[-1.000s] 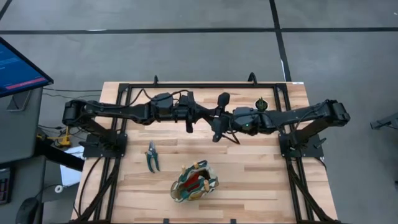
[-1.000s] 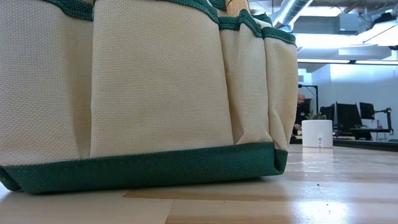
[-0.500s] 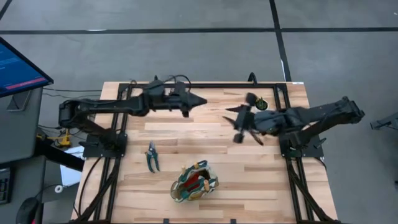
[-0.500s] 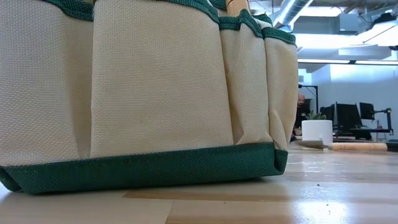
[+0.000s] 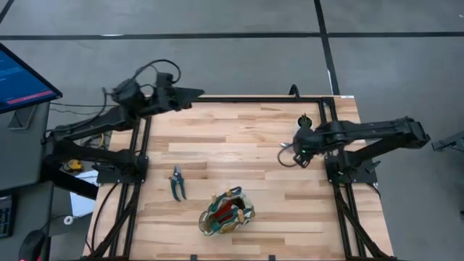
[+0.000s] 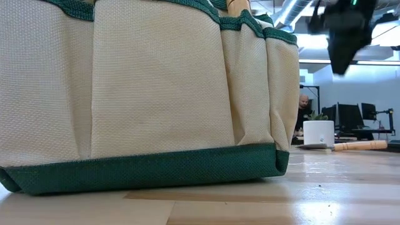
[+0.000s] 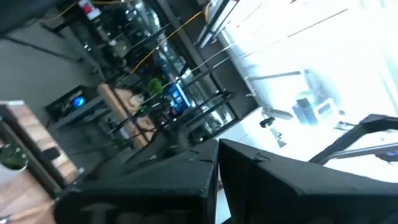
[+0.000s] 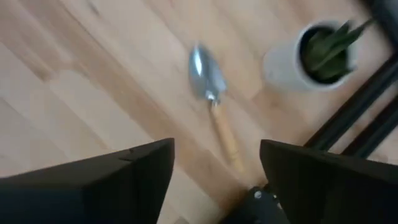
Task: Pick & Place Garden tools in Gardening bag
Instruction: Put the brown trowel into the gardening bag pocket
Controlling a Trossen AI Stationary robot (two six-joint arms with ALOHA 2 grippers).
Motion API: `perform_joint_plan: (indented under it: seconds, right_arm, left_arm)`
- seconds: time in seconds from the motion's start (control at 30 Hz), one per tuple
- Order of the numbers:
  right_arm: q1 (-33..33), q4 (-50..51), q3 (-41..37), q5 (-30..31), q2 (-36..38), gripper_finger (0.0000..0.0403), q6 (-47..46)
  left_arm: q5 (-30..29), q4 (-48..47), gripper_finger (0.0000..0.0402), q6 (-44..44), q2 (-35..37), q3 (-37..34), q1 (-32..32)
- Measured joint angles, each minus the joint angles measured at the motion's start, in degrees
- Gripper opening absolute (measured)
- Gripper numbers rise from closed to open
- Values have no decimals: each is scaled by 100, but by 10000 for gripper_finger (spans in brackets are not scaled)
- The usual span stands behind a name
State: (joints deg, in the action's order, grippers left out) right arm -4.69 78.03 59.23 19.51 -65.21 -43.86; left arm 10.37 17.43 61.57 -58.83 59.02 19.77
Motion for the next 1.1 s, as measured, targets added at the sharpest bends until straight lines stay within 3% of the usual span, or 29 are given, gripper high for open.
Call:
perform_joint_plan:
  seconds: [0.2,0.37,0.67,1.1]
  right_arm:
    - [660,-829,-1173,-923,-82,237,854]
    - [1254,-1433,-1811,-1072,-72,229,1417]
    - [1912,-1884,-1979,-1333,-297,226,1854]
    - [2004,-2089,-1979,-1521,-1861,226,2077]
  left_arm:
    - [17,14,2,-61,460,-1,-13]
    - [55,13,2,-349,621,-1,-17]
    - [57,-11,2,-447,619,-6,-42]
    - [65,-7,2,-436,634,-6,-42]
